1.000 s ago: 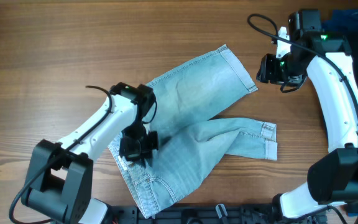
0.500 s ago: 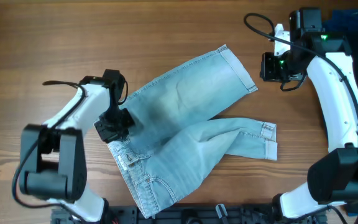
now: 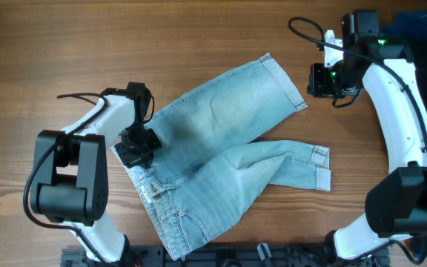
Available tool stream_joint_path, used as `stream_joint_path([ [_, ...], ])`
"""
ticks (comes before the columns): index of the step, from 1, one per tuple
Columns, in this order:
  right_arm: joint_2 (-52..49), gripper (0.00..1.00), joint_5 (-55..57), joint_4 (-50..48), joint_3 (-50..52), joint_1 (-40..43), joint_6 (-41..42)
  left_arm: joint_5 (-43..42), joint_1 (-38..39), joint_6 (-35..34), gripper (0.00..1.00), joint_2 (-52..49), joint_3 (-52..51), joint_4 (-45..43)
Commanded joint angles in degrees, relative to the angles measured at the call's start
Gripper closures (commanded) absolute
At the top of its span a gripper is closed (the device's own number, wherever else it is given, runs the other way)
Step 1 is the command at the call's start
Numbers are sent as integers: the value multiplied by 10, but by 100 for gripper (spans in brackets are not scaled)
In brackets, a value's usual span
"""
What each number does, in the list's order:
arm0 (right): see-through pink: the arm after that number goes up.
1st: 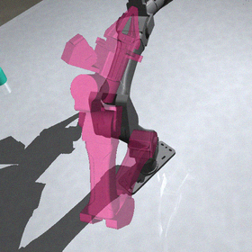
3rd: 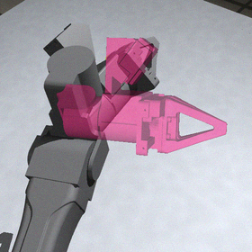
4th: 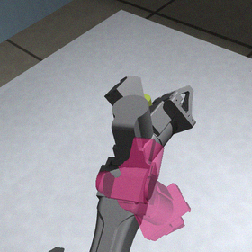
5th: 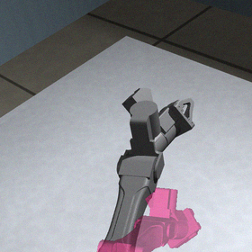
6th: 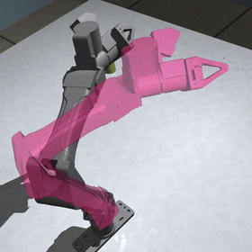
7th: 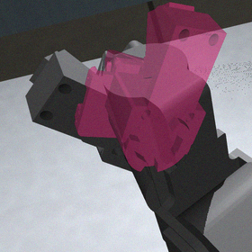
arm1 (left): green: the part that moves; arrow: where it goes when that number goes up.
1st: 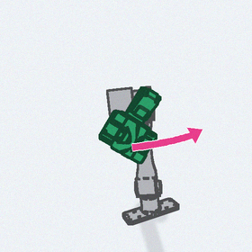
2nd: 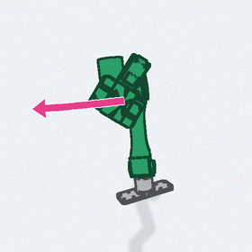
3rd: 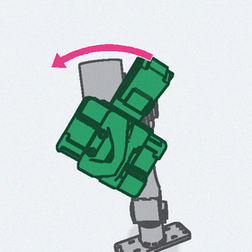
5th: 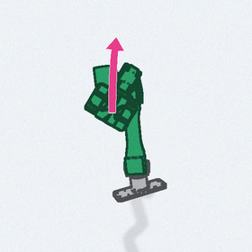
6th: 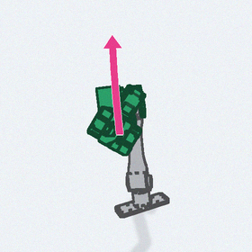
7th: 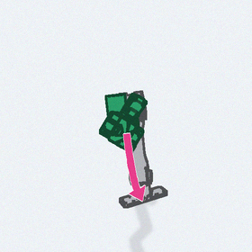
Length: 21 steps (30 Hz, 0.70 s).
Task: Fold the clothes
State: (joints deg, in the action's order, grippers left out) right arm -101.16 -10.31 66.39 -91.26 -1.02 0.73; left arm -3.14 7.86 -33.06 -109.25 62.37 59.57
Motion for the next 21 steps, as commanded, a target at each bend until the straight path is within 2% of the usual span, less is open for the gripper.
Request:
stream_joint_path([
  [1,-10,79,-9,-10,-1,-1,-7,81,-4,60,96,-87,-20,-274],
  [8,-10,79,-7,-10,-1,-1,-8,109,-26,89,96,-87,-20,-425],
  [10,-10,79,-7,-10,-1,-1,-8,109,-33,89,96,-87,-15,-437],
  [12,-10,78,-7,-10,-1,-1,-8,109,-39,103,96,-83,13,-404],
  [14,-10,78,-7,-10,-1,-1,-7,110,-40,115,96,-62,59,-332],
  [18,-10,78,-7,-7,-1,-1,-7,109,-38,100,96,37,141,-192],
  [21,-10,77,-7,-6,-1,-1,-7,112,-39,95,96,126,152,-169],
])
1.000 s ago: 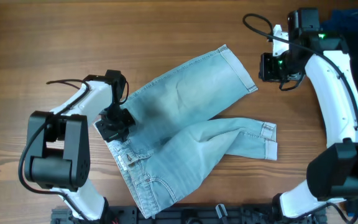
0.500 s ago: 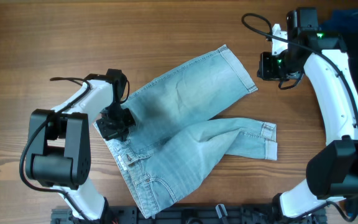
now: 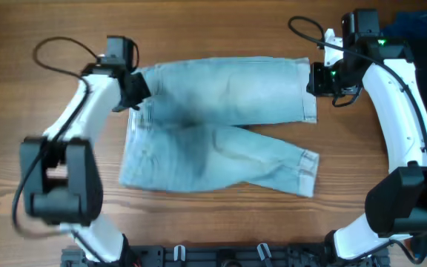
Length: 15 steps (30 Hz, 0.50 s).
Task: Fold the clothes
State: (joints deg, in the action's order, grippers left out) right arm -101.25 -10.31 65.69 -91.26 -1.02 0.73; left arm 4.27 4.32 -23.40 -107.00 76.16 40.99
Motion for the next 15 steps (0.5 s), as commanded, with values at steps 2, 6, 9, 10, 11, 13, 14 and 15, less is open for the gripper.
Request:
stream_joint_path([
  [2,-9,74,-7,-1,-1,-1,-7,39,-4,-2,96,165,14,5],
  [6,-9,80,-7,-6,-1,-1,-8,-4,-3,-2,96,210,14,9],
  [9,-15,96,-8,-22,-1,-1,-7,-37,-2,-2,96,186,14,12],
  [10,-20,96,-7,-23,-1,-1,-6,-45,-2,-2,96,174,14,11],
  [11,-25,96,-7,-23,-1,-1,-6,-48,-2,-2,96,162,14,10],
  [13,-42,96,-7,-27,-1,-1,-6,-49,-2,-1,96,137,14,10],
  [14,-50,96,-7,-32,-1,-1,-6,-49,-2,-2,96,128,14,9],
  [15,-67,96,-7,-42,-1,-1,-5,-49,-2,-1,96,118,14,8],
])
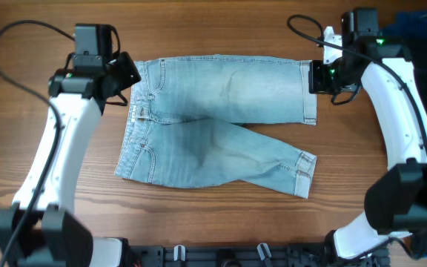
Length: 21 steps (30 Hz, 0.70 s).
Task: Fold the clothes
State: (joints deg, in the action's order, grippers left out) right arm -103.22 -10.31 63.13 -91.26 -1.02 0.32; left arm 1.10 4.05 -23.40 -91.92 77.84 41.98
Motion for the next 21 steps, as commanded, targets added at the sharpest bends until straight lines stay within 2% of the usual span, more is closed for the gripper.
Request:
stream_joint_path([
  [1,-64,96,-7,-28,-1,-1,-2,-17,1,-1,96,-42,-3,-4],
  [16,-240,96,-4,-107,-1,-3,45,-17,1,5,92,-86,-3,-9],
  [21,-290,96,32,-170,-1,-3,74,-16,0,5,92,-86,-3,-11],
])
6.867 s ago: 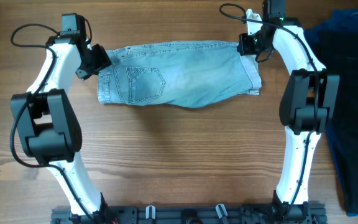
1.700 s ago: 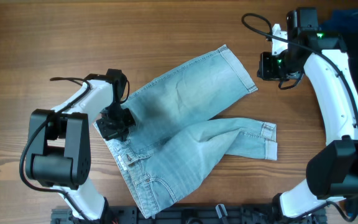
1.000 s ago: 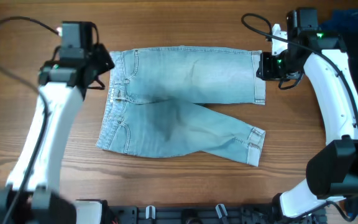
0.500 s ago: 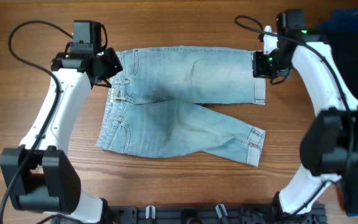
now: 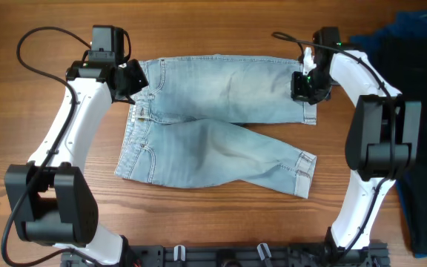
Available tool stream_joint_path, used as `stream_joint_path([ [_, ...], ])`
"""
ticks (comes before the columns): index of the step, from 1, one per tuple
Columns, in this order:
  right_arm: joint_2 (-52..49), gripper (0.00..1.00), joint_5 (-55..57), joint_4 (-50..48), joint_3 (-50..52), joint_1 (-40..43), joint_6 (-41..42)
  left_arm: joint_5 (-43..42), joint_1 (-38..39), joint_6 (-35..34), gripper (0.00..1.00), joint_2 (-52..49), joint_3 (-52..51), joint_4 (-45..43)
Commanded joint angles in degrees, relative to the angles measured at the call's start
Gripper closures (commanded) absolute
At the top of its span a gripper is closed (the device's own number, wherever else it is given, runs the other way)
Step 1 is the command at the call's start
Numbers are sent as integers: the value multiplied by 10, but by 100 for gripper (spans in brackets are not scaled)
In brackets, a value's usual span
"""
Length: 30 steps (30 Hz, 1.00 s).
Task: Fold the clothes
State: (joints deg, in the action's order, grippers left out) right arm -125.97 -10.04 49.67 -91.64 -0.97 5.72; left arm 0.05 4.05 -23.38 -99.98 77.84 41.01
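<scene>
A pair of light blue denim shorts [image 5: 213,126] lies spread flat on the wooden table, waistband to the left and both legs pointing right. My left gripper [image 5: 133,78] sits on the upper corner of the waistband, shut on the denim there. My right gripper [image 5: 305,87] is over the hem of the upper leg, touching or just above it. Its fingers are hidden under the wrist, so I cannot tell how they stand. The lower leg slants toward the front right, its hem [image 5: 306,174] lying free.
A heap of dark clothes [image 5: 425,133] covers the table's right edge, with a blue piece [image 5: 414,30] at the back right. A black rail [image 5: 221,256] runs along the front edge. Cables loop from both arms over the back of the table.
My right gripper moved left and slightly forward, from just beyond the upper leg's hem onto it. My left gripper shifted a little right at the waistband corner. The shorts lie as before.
At first the shorts lay crumpled and slanted, my left gripper on the waistband near the front left. Then the waistband was at the back left and the shorts straighter. Then they lay flat and square, and now both grippers are at the shorts' upper corners.
</scene>
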Motion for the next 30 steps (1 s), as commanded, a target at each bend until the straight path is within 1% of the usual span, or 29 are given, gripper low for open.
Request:
stream_joint_path([
  [1,-80,96,30,-61,3,-3,19,-5,1,5,92,-5,-3,-1],
  [7,-133,96,30,-199,3,-4,19,-4,0,5,92,-5,-3,-6],
  [10,-135,96,29,-277,1,-5,19,-4,0,5,92,-5,-3,-12],
  [11,-130,93,22,-298,-8,-5,18,-4,0,7,92,-5,-3,-17],
  [12,-123,89,21,-301,-19,-5,17,-2,-1,7,92,-5,-3,-22],
  [15,-82,82,26,-269,-76,-4,-9,0,-5,7,92,-5,-2,-27],
  [16,-52,79,31,-242,-103,-4,-28,0,-5,7,92,-5,-2,-26],
  [19,26,73,45,-144,-141,-4,-31,0,-5,7,87,-5,-2,-16],
  [20,72,69,45,-87,-144,-1,-28,0,-5,7,85,-5,-2,-9],
  [22,125,62,55,-2,-144,6,-5,0,-7,7,83,-5,-2,2],
  [23,149,57,62,47,-144,12,16,0,-8,7,82,-5,-2,7],
  [25,191,55,62,158,-144,36,52,0,-12,7,78,-5,-2,18],
  [27,205,53,62,233,-144,57,65,0,-15,7,74,-5,-2,28],
  [28,207,53,62,278,-144,73,64,0,-17,7,69,-5,-2,34],
  [30,205,54,62,335,-128,98,64,0,-21,7,66,-5,-2,43],
])
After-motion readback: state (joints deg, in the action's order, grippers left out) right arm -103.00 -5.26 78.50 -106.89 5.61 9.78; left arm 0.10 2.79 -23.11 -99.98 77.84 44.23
